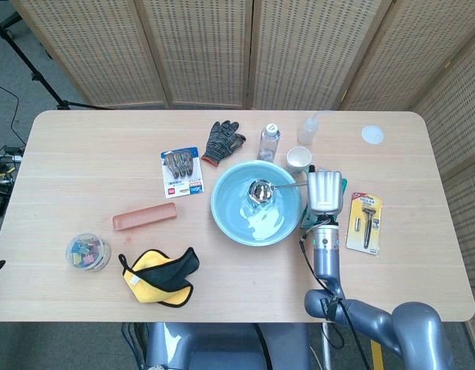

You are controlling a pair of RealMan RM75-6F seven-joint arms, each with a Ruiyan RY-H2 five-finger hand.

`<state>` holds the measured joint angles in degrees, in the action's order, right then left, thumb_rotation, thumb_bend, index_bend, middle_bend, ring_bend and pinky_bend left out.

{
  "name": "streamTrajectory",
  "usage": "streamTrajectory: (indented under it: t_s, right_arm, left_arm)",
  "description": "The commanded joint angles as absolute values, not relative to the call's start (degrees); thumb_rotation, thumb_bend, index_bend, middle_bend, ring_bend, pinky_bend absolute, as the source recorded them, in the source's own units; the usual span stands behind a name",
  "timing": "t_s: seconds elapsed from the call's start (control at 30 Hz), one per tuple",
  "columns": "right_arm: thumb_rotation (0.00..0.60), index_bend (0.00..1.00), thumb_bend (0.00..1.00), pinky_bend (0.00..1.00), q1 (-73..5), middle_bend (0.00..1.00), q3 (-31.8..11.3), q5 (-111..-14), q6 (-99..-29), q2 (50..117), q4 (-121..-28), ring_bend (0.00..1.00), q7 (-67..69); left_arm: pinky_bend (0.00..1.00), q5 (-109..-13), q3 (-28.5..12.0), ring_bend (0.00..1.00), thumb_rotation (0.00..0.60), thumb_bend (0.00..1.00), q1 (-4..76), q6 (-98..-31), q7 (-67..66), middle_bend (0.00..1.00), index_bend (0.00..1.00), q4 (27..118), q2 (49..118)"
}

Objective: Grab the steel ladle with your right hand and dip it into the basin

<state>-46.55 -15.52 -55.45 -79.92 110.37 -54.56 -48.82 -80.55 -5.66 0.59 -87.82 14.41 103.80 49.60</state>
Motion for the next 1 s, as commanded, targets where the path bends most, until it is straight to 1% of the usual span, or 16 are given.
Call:
streamTrajectory:
  t_s: [0.03,0.1,0.23,0.37,0.6,0.73,0.9,1.0]
  right_arm:
    - [0.600,0.89,1.00,1.00,-46.33,1.00,-13.83,-57.88,-79.36,111.21,-52.43,0.95,-48.32]
    - [0.600,0.89,1.00,1.00,-46.12,1.00,-13.17,-59.02,-79.25,111.22,-51.78,0.95,-48.35]
    - [0.600,0.89,1.00,1.00,-45.28,1.00,-10.49,-62.11,-78.65,110.49,-50.99,0.95,-50.92]
    - [0.600,0.89,1.00,1.00,-44.08,1.00,-10.57,-61.61,-77.00,108.98,-54.90,0.95,-52.57]
    - [0.600,0.90,1.00,1.00,-42.18,1.00,-13.07,-56.26,-73.93,103.40,-69.57,0.95,-57.73]
    - [0.600,0.90,1.00,1.00,-41.47,1.00,-14.97,-52.57,-73.66,101.27,-76.89,0.95,-59.50]
    - [0.600,0.90,1.00,1.00,-41.03,1.00,-20.26,-43.60,-73.47,99.58,-85.83,0.95,-59.57]
    - [0.600,0.90,1.00,1.00,-41.44,1.00,-21.94,-40.90,-74.07,98.65,-88.68,0.95,-60.02]
  left_arm:
    - [0.00,-80.39,-5.71,0.00,0.600,0.00,0.73,-87.61,14.25,0.00,0.00,103.78,49.69]
    - [0.00,-80.32,-5.72,0.00,0.600,0.00,0.80,-87.51,14.04,0.00,0.00,103.79,49.76]
    - [0.00,-80.63,-5.62,0.00,0.600,0.00,0.72,-87.82,13.35,0.00,0.00,104.05,49.90]
    - [0.00,-80.88,-5.48,0.00,0.600,0.00,0.70,-87.95,12.63,0.00,0.00,104.29,50.08]
    - [0.00,-80.76,-5.51,0.00,0.600,0.00,0.73,-88.02,11.91,0.00,0.00,104.46,50.28]
    - [0.00,-80.93,-5.41,0.00,0.600,0.00,0.76,-87.99,11.52,0.00,0.00,104.62,50.35]
    - [0.00,-81.23,-5.30,0.00,0.600,0.00,0.64,-88.27,11.34,0.00,0.00,104.76,50.40]
    - [0.00,-81.20,-5.30,0.00,0.600,0.00,0.64,-88.27,11.34,0.00,0.00,104.74,50.41]
